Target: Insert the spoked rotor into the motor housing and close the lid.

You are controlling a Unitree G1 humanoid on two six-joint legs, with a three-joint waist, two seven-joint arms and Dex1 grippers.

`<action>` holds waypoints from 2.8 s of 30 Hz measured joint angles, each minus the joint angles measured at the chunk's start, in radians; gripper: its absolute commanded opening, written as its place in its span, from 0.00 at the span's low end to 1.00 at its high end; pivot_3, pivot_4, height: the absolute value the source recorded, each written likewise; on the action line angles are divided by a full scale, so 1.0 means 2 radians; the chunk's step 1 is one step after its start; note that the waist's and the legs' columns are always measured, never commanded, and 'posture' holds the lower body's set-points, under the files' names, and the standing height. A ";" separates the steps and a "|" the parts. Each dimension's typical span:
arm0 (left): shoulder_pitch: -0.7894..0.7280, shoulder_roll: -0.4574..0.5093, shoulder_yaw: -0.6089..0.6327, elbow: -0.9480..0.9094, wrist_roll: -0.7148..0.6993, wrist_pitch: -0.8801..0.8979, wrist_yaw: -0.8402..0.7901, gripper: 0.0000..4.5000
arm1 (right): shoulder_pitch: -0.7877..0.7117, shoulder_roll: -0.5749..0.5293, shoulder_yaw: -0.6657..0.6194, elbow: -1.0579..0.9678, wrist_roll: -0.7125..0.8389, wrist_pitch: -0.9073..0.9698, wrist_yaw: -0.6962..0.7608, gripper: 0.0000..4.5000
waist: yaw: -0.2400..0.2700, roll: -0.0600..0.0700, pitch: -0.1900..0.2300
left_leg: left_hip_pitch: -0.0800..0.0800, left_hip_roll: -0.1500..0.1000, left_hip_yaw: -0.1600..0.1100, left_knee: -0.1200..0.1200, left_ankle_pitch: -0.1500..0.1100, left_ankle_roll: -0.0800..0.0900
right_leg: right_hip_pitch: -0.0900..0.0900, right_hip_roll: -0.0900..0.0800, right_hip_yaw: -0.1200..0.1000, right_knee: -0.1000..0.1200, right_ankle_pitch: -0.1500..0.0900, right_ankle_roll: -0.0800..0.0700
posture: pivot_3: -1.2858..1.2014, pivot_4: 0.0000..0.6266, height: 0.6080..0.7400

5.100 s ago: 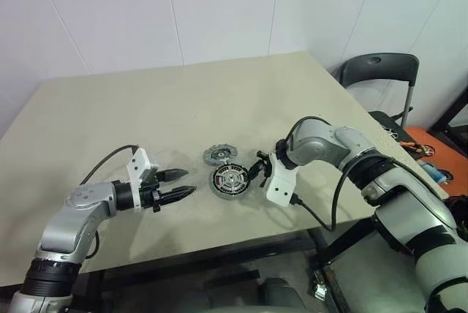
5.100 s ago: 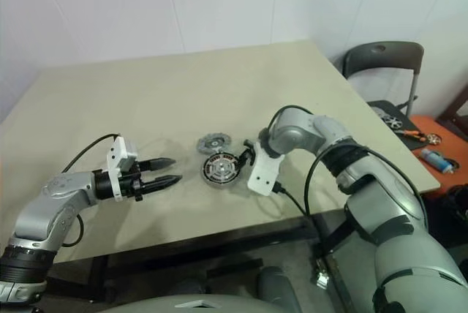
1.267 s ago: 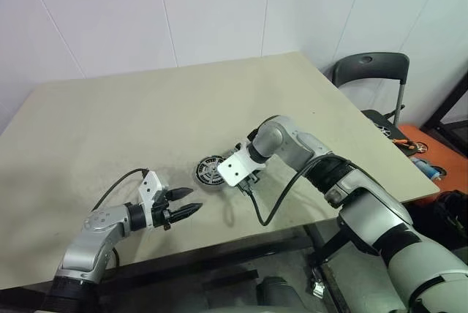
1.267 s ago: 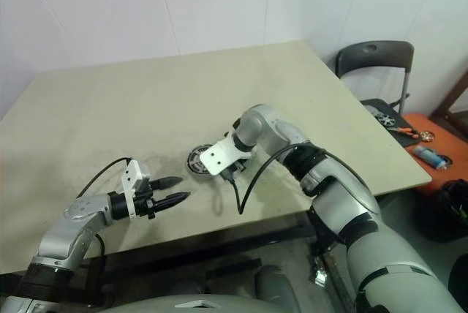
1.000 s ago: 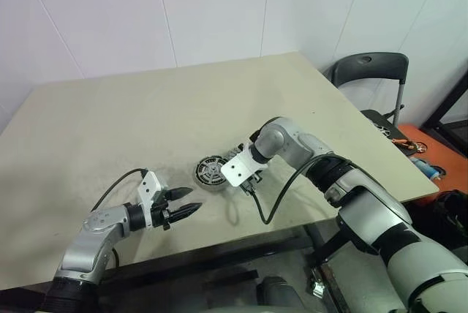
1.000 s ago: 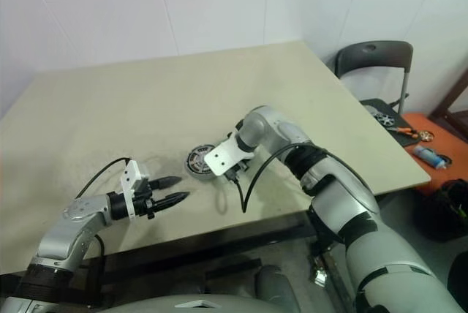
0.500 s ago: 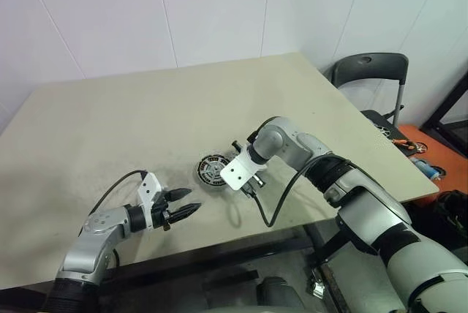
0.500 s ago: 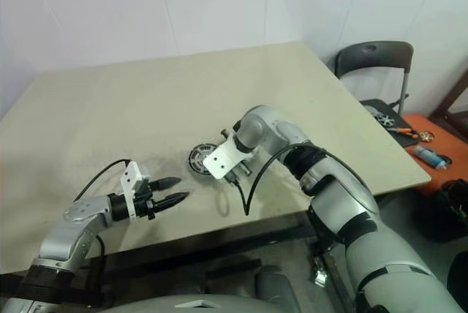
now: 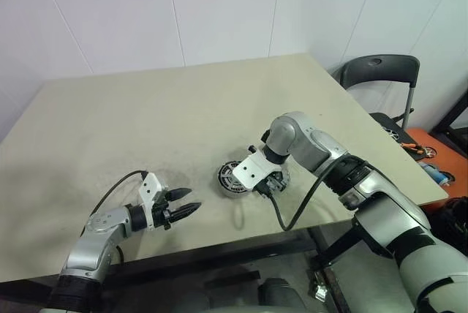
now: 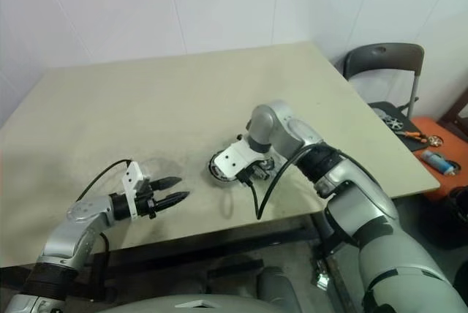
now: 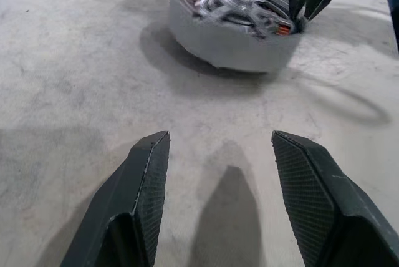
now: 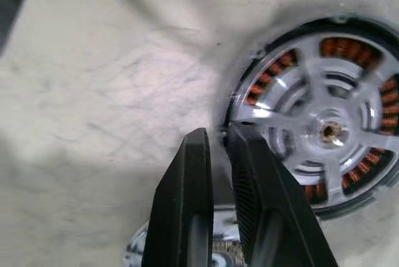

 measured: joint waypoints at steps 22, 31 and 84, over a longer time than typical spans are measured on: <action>0.001 0.009 0.004 0.003 -0.003 0.004 -0.010 0.62 | 0.007 -0.014 -0.052 -0.052 0.065 0.037 -0.005 0.12 | 0.000 0.000 0.000 | 0.000 0.000 0.000 0.000 0.000 0.000 | 0.000 0.000 0.000 0.000 0.000 0.000 | 0.52 0.00 1.00; -0.051 0.019 0.021 0.001 -0.026 0.040 -0.019 0.62 | 0.076 -0.041 -0.197 -0.150 0.132 0.221 -0.111 0.12 | 0.004 -0.001 0.000 | -0.001 0.000 0.000 0.000 0.000 0.000 | 0.000 0.000 0.000 0.000 0.000 0.000 | 0.52 0.00 1.00; -0.207 0.020 0.037 0.009 -0.116 0.243 -0.026 0.62 | 0.467 0.123 -0.551 -0.429 0.496 0.622 -0.595 0.13 | 0.011 0.000 0.001 | 0.000 0.000 0.002 0.000 -0.001 0.001 | 0.000 0.001 0.001 -0.002 -0.002 0.003 | 0.52 0.00 1.00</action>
